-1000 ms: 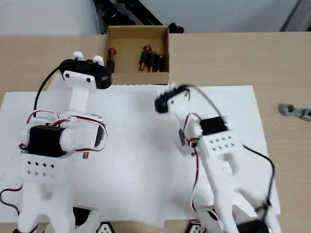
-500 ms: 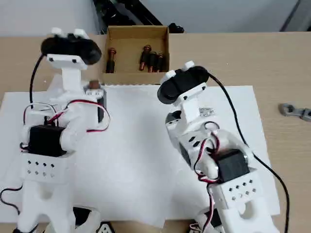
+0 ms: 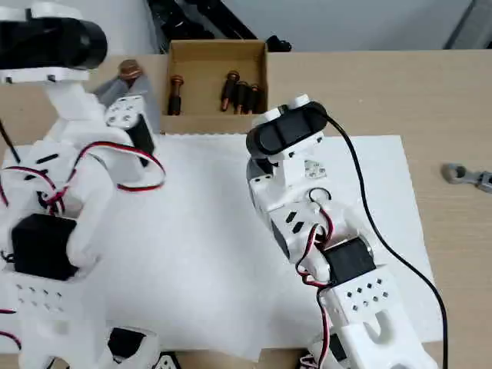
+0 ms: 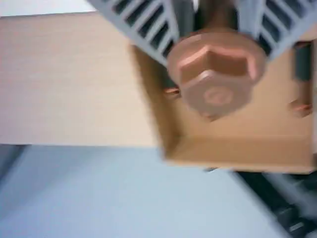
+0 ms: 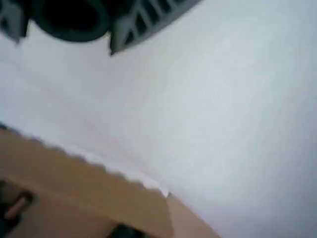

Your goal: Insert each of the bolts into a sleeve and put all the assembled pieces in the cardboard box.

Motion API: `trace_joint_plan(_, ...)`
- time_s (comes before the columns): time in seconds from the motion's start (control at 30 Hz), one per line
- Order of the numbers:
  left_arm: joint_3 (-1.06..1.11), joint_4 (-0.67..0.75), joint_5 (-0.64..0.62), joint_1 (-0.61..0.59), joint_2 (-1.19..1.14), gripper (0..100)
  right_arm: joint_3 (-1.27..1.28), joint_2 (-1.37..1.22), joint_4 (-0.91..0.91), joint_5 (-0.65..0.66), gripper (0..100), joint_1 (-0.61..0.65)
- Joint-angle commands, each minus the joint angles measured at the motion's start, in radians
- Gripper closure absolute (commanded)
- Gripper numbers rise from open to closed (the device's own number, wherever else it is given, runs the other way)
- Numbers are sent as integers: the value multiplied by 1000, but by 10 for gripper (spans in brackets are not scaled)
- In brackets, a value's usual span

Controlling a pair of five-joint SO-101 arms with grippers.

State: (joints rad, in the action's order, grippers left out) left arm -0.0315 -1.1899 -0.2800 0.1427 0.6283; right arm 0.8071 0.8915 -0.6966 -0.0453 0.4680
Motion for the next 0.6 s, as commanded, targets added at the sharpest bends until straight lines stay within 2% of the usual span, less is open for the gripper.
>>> trace_joint_plan(0.0, -47, 32, -6, 91, 9, 995, 29, 65, 113, -14, 995, 16)
trace_joint_plan(0.2, -48, 40, -6, 141, 9, 995, 137, 236, 139, -14, 995, 124)
trace_joint_plan(0.37, -108, 37, -25, 150, 9, 995, 236, 397, 140, -15, 995, 145)
trace_joint_plan(0.57, -113, 66, -130, 210, 0, 995, 296, 510, 140, -153, 995, 150)
